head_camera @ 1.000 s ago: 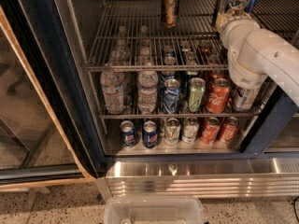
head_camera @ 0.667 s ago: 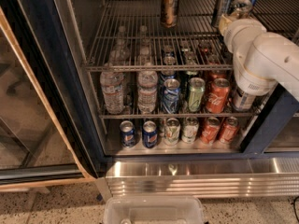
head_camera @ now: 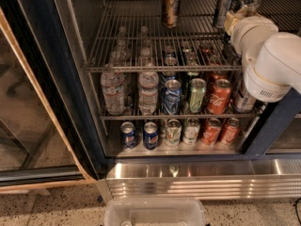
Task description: Pick redbull can from top shelf of fridge
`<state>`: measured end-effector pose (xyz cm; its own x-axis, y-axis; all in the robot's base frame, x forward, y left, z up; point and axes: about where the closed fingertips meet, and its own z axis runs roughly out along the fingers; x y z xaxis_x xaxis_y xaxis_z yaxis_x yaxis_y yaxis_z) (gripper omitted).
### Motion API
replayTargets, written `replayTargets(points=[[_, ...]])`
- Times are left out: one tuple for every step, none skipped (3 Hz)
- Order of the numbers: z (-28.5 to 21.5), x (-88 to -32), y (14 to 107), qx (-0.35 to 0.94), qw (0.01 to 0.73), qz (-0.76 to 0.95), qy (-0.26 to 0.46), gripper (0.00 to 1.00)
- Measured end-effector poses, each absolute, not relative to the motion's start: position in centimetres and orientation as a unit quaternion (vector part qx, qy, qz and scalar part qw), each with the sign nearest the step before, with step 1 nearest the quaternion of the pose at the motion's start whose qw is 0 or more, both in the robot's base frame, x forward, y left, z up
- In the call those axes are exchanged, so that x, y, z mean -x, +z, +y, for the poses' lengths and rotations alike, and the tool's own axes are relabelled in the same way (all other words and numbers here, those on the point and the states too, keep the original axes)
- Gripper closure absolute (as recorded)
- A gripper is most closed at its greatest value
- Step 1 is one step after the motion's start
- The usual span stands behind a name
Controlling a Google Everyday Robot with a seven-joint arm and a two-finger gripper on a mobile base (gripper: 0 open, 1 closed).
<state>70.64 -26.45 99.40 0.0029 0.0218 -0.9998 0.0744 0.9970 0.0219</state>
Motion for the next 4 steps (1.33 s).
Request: replayTargets(points=[[-26.1,-68.7,101.0,-0.03,0.713,0.7,-0.019,1.0],[-25.9,-66.9,101.7,-0.03,0.711,0.702,-0.017,1.0],[-25.7,-63.1,101.4,-0.036,0.691,0.722,0.011,1.0],[-25.7,-63.1,101.4,-0.036,0.691,0.722,0.011,1.0]])
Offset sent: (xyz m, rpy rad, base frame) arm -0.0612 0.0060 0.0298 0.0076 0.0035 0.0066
